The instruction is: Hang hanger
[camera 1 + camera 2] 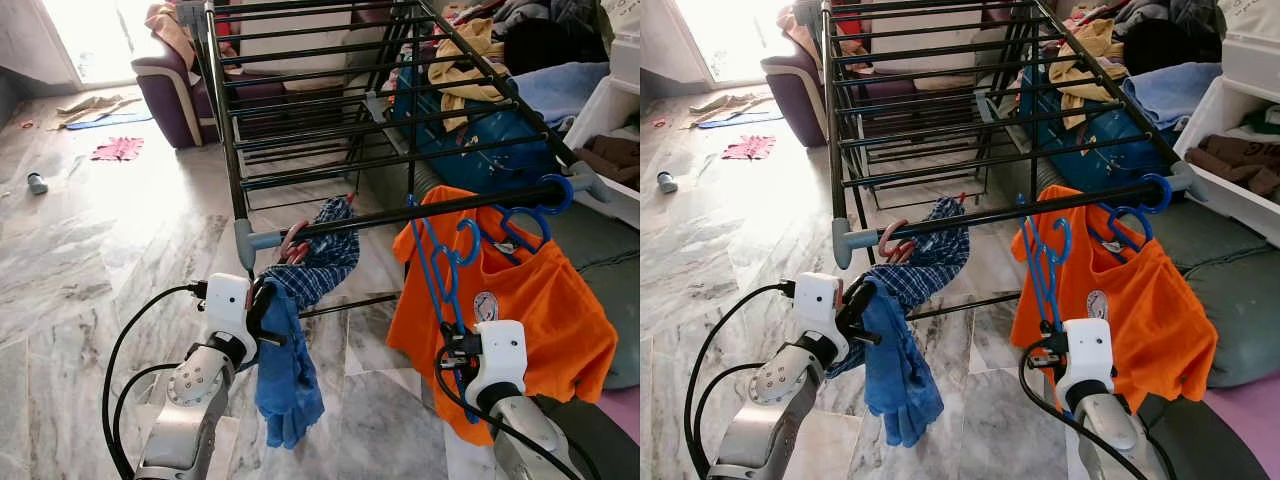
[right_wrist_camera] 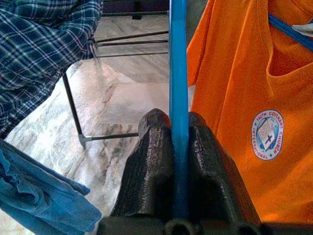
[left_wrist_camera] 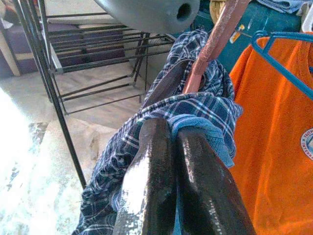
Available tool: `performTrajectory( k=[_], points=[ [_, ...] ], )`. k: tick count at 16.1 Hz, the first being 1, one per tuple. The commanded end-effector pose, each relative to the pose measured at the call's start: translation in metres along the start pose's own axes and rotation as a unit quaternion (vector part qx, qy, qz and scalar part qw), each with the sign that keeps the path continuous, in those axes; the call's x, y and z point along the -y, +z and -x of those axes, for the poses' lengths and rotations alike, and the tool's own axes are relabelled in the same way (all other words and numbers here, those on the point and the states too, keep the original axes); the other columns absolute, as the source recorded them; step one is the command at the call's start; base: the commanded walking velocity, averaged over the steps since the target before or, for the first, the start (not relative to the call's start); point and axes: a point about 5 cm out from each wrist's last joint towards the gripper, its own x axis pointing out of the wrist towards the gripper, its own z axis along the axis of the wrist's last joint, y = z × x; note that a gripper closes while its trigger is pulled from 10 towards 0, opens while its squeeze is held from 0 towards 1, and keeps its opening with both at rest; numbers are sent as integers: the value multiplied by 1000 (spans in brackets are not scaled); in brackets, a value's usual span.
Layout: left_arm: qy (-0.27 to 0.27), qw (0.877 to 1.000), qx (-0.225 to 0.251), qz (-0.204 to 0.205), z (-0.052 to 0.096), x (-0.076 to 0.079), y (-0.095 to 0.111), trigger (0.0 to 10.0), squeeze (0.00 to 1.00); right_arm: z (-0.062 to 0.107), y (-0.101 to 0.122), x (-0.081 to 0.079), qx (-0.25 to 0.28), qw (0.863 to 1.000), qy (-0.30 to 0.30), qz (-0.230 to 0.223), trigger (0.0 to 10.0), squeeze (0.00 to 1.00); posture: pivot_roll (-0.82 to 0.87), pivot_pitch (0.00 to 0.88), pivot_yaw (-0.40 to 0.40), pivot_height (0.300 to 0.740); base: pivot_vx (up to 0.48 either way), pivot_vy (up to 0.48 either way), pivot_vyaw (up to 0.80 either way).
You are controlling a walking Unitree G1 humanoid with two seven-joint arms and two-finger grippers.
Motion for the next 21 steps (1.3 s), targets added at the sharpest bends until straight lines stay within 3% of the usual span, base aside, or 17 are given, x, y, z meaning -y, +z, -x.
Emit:
performTrajectory(
  k=[1, 10, 21],
  points=[
    [-10, 1000, 8, -6, -1, 1, 2, 10000, 0, -2, 7, 0, 10, 1000, 2, 3, 10000, 0, -61, 0, -14, 740, -281, 0, 0],
    [-15, 1000, 5, -5, 1, 1, 2, 10000, 0, -4, 5, -8, 4, 1000, 9, -3, 10000, 0, -59, 0, -18, 740, -299, 0, 0],
    [-21, 1000, 8, -9, -1, -4, 8, 10000, 0, -10, 11, -7, 9, 1000, 0, -5, 10000, 0, -55, 38, -24, 740, -378, 0, 0]
  ],
)
